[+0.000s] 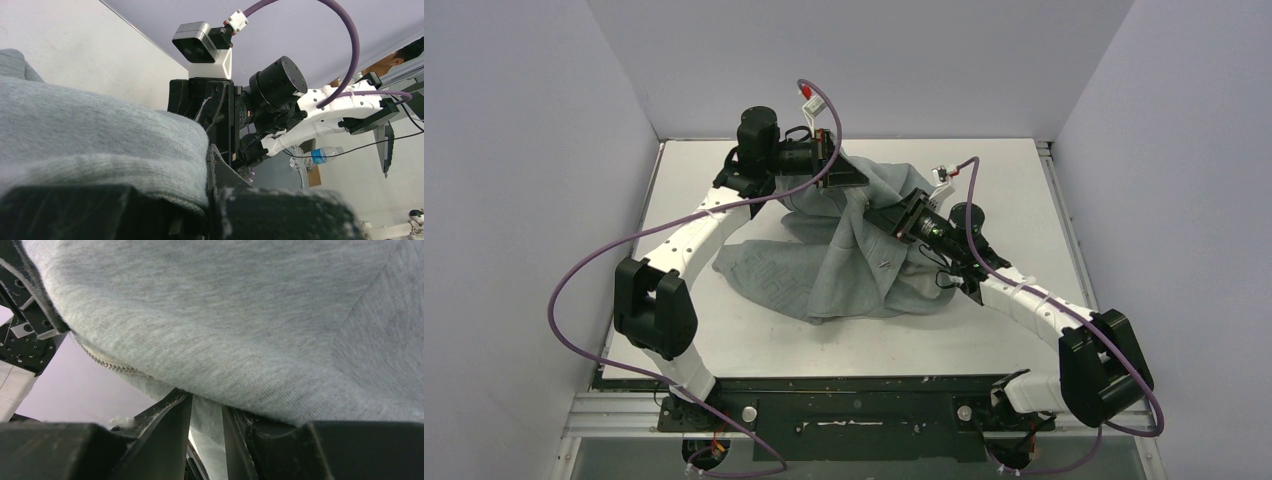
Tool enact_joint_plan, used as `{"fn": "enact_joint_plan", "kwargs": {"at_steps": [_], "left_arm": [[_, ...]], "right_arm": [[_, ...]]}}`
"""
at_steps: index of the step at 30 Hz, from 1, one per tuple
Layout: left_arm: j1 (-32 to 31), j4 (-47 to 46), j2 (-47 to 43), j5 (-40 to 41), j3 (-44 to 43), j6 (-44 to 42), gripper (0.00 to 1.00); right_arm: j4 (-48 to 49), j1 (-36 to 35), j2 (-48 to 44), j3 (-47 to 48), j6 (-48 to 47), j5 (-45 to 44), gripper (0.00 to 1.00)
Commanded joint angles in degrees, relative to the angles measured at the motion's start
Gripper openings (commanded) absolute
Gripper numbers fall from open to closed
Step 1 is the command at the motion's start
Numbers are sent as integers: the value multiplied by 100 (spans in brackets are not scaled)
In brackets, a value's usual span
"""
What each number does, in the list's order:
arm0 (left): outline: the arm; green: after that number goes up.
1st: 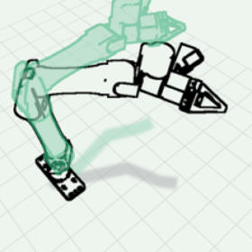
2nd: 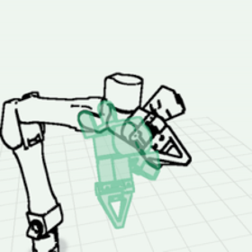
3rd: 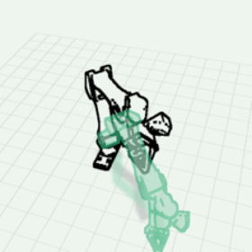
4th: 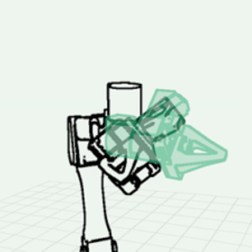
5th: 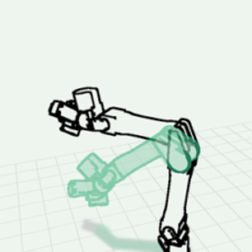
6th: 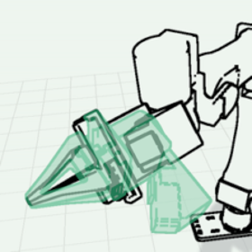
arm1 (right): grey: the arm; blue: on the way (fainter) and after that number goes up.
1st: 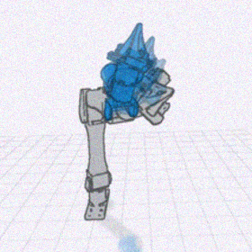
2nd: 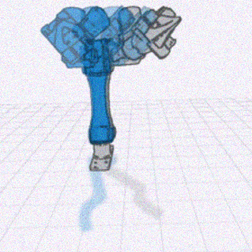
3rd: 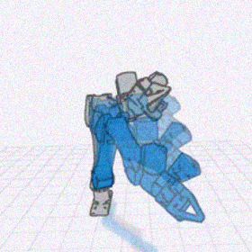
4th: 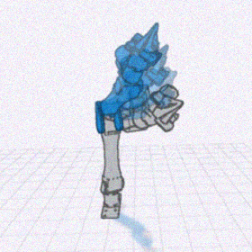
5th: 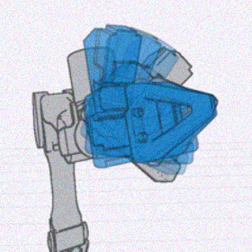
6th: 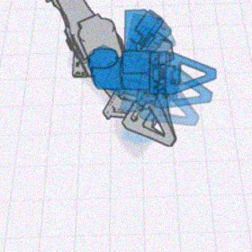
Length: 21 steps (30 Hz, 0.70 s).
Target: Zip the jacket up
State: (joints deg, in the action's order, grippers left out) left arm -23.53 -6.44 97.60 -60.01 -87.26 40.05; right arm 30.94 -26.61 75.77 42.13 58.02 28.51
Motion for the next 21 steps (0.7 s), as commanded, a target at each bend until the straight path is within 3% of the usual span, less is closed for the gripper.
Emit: {"fn": "enact_joint_plan", "kwargs": {"at_steps": [1,6,18,21], "left_arm": [[-11,-626,-400,-81,-274,17,0],[-11,-705,-382,-107,-257,76,0],[-11,-747,-379,-130,-282,123,0],[-17,-802,-372,-152,-284,158,0]], "right_arm": [[742,33,-40,103,-145,37,28],[884,34,-22,138,-237,84,39],[940,41,129,181,-203,120,41],[953,42,185,207,-203,160,52]]}}
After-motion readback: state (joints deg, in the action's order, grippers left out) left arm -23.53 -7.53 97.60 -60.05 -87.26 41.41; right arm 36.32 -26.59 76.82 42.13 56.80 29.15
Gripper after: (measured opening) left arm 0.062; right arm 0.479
